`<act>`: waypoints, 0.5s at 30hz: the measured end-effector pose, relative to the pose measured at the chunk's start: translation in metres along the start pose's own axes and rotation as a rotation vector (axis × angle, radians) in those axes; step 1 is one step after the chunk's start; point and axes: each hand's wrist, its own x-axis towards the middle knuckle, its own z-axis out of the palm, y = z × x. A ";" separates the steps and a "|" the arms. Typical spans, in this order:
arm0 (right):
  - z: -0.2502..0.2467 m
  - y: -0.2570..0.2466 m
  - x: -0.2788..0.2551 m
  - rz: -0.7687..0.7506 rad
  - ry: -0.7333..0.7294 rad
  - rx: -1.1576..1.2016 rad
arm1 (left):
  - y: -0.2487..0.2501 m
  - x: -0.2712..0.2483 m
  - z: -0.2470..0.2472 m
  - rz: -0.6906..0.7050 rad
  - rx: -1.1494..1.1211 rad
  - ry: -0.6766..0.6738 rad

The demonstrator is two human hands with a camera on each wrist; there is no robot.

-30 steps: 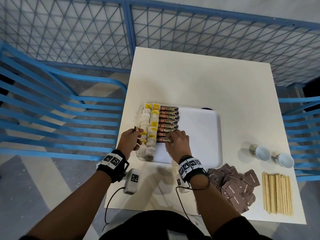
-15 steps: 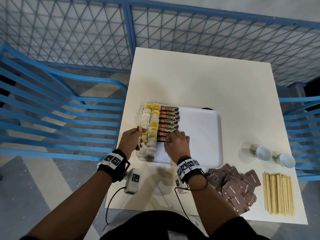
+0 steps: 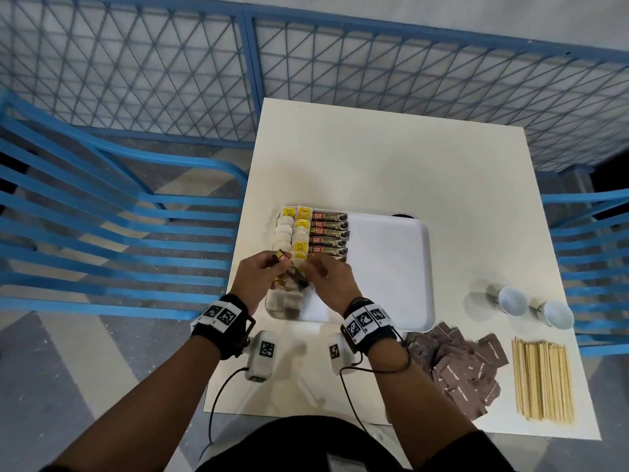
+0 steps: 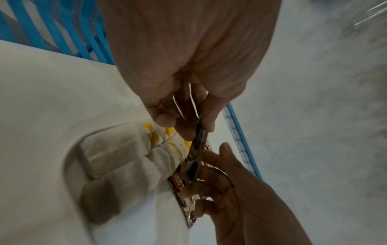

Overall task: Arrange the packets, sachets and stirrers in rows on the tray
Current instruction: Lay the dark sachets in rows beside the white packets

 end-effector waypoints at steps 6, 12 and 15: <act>0.002 -0.006 0.000 0.067 -0.061 0.221 | 0.007 -0.003 0.000 -0.032 -0.102 -0.045; -0.016 0.002 -0.003 0.065 -0.011 0.397 | 0.005 -0.004 -0.004 -0.055 -0.089 -0.080; -0.022 0.003 -0.006 0.060 -0.019 0.457 | 0.001 -0.004 -0.004 -0.061 -0.104 -0.093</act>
